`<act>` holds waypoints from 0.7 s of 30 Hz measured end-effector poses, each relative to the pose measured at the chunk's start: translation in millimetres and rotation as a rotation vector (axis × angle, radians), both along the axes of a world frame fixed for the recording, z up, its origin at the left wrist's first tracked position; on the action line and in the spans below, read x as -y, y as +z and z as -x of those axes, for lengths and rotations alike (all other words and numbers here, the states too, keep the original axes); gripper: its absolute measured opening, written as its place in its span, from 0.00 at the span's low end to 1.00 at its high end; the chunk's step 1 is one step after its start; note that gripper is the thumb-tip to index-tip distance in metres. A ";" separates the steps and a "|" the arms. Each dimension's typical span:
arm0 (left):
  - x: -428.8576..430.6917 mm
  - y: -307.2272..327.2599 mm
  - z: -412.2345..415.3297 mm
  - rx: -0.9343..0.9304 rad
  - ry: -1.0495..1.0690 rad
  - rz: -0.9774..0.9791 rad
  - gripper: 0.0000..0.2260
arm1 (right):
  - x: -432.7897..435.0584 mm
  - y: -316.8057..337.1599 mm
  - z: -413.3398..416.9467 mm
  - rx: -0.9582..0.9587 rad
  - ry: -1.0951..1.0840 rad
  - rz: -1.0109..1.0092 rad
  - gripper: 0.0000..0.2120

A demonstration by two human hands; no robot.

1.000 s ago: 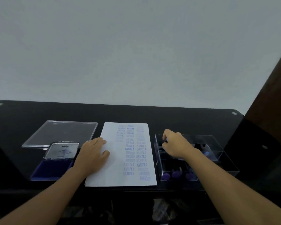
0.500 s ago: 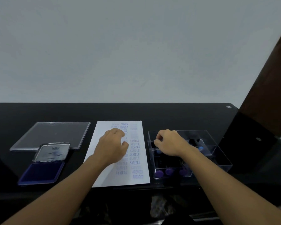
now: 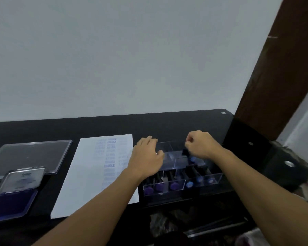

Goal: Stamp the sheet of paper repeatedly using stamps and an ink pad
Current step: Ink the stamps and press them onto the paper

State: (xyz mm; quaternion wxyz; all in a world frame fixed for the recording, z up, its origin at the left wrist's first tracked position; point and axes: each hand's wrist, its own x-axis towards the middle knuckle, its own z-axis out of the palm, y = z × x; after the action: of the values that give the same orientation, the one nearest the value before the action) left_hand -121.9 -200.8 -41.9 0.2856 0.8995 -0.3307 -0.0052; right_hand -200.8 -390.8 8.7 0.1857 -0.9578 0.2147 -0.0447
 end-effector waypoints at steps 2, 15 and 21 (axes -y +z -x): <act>6.8 -6.5 5.8 0.015 0.012 -0.094 0.25 | 6.4 -7.5 3.6 -0.040 -0.013 -0.009 0.07; 7.1 -12.5 10.5 0.040 0.014 -0.165 0.24 | -6.2 -38.0 -5.0 -0.357 -0.004 0.249 0.23; -11.6 -4.5 10.5 -0.087 0.000 0.037 0.24 | -5.3 -31.0 6.7 -0.010 -0.007 0.166 0.06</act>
State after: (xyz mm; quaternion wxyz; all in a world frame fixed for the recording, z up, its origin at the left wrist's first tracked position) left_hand -132.4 -189.2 -46.4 0.3165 0.8928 -0.3182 -0.0381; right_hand -207.5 -385.5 -22.3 0.1044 -0.9694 0.2143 -0.0584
